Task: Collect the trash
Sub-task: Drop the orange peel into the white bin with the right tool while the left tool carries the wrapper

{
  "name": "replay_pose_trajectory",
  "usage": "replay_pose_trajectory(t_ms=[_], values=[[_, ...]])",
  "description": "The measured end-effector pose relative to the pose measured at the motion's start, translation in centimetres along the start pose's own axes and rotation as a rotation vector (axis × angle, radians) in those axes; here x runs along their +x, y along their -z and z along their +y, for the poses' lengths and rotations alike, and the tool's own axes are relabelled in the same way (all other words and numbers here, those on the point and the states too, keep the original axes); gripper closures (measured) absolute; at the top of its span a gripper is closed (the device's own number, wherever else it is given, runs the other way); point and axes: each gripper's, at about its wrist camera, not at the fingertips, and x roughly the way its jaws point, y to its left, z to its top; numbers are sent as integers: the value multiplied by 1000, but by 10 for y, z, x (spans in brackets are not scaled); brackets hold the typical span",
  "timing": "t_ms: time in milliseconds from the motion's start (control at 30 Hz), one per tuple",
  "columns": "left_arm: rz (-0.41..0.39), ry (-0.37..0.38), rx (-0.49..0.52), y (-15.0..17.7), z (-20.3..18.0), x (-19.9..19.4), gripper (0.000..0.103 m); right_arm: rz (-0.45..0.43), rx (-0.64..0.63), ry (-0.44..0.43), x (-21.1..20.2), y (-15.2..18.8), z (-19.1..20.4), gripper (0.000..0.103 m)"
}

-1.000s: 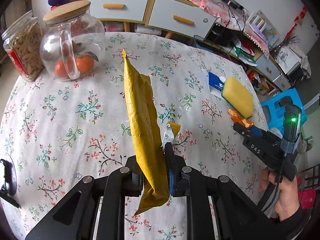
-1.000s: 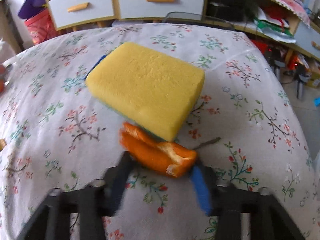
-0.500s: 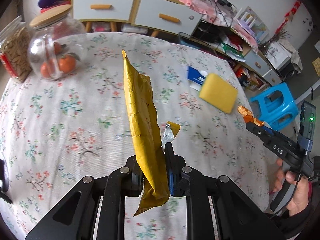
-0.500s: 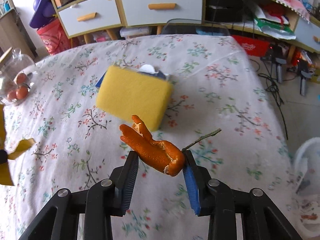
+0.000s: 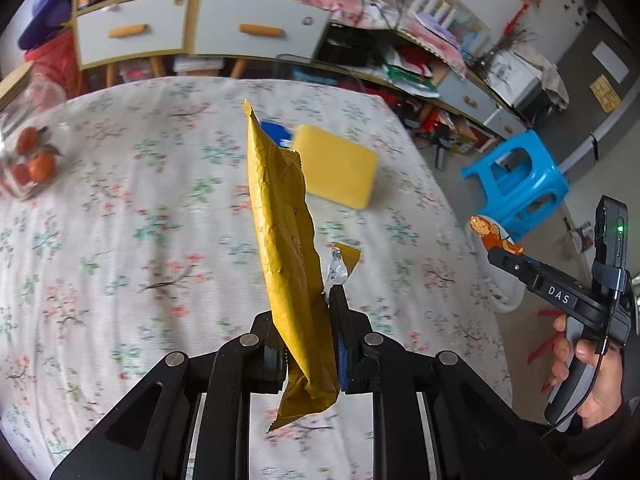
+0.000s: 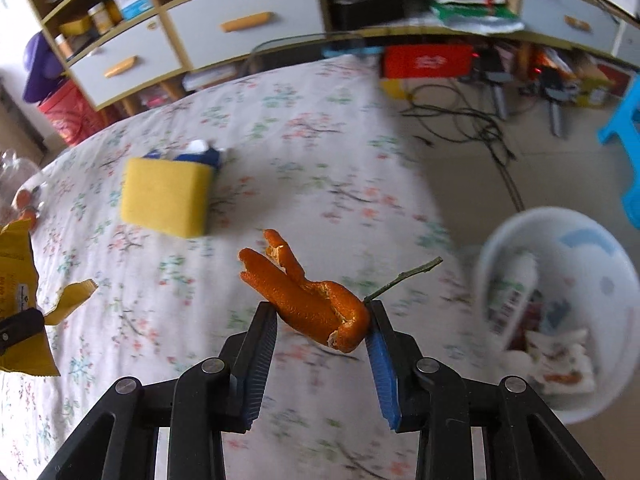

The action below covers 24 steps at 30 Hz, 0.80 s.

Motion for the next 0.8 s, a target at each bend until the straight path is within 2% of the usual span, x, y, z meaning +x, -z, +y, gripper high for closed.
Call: replay_pose_trajectory(t_ms=[267, 700, 733, 767, 800], values=[[24, 30, 69, 3, -45, 17, 84, 5, 96, 43, -16, 9, -60, 63], [52, 71, 149, 4, -94, 42, 84, 11, 247, 130, -35, 31, -155, 60], [56, 80, 159, 5, -102, 45, 84, 10, 257, 130, -36, 32, -160, 51], [58, 85, 164, 6, -105, 47, 84, 10, 272, 128, -36, 34, -166, 35], [60, 93, 173, 7, -113, 49, 84, 10, 297, 127, -38, 35, -173, 29]])
